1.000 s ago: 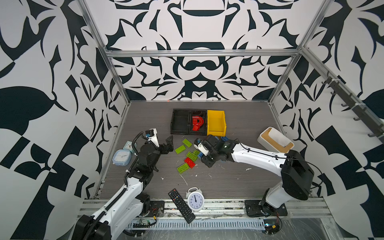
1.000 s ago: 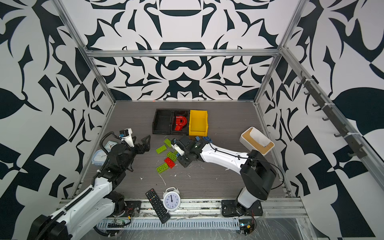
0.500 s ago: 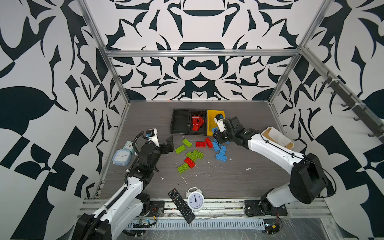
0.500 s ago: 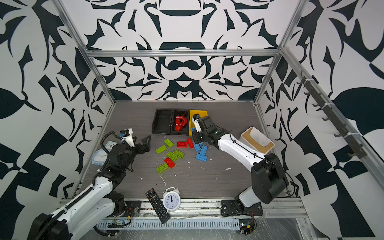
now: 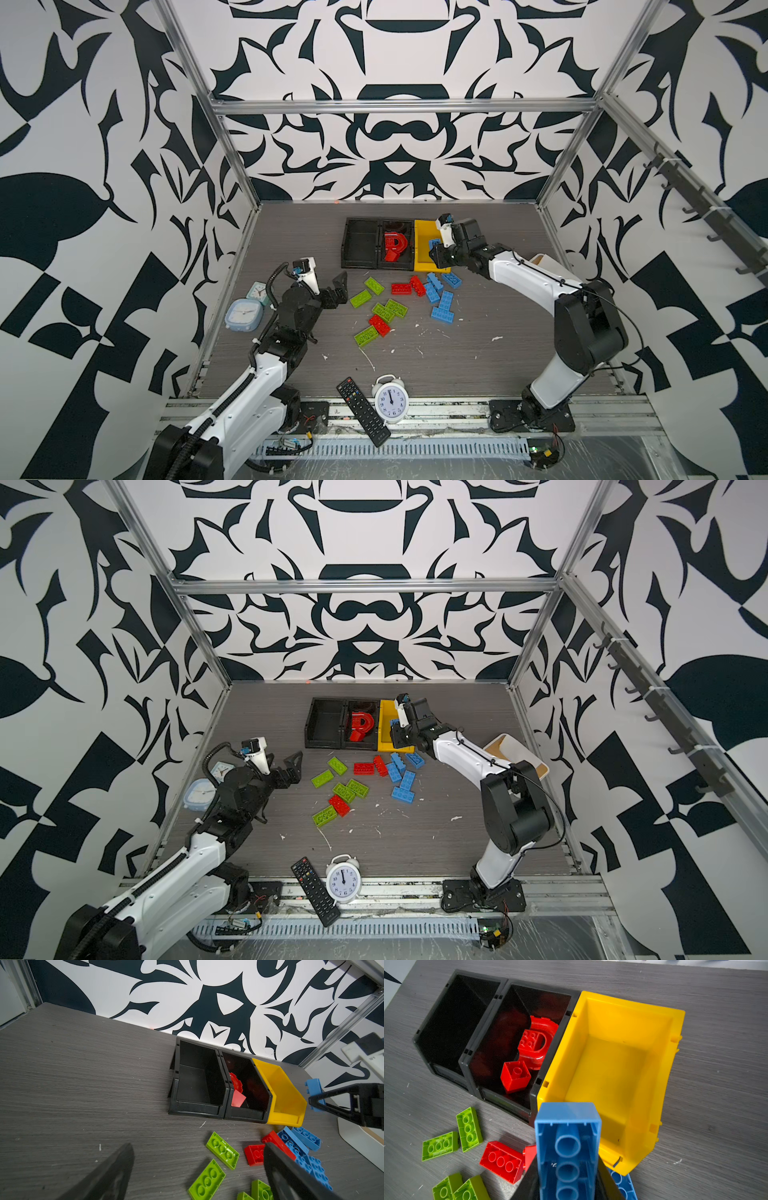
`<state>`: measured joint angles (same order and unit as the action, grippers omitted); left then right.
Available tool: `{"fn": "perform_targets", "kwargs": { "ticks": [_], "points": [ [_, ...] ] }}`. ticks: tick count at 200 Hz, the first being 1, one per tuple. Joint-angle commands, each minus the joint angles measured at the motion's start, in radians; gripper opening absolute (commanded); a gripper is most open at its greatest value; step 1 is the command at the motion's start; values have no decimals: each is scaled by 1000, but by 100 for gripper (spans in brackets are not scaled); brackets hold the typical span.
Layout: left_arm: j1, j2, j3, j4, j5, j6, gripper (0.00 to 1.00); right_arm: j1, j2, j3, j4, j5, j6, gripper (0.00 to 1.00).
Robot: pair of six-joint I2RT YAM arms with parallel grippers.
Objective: Sort the legos into containers by color
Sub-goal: 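Carry the blue brick over the yellow bin and release it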
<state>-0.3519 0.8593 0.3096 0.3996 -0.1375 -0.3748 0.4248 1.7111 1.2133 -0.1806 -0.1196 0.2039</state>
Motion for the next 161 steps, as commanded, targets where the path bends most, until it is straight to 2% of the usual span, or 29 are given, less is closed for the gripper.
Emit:
{"fn": "perform_targets", "kwargs": {
  "ticks": [1,85,123,143,161],
  "points": [
    [4,-3,11,8,6,-11,100,-6,51,95,29,-34,10,19],
    [4,-11,11,1,-1,-12,100,-7,131,115,79,-41,68,24],
    [4,-10,12,1,0,-12,100,-6,152,121,91,-31,81,31],
    [4,-9,12,1,0,-11,100,-6,161,125,93,-29,84,40],
    [4,-12,13,-6,-11,-12,100,-6,164,129,87,-24,86,44]
  ]
}}
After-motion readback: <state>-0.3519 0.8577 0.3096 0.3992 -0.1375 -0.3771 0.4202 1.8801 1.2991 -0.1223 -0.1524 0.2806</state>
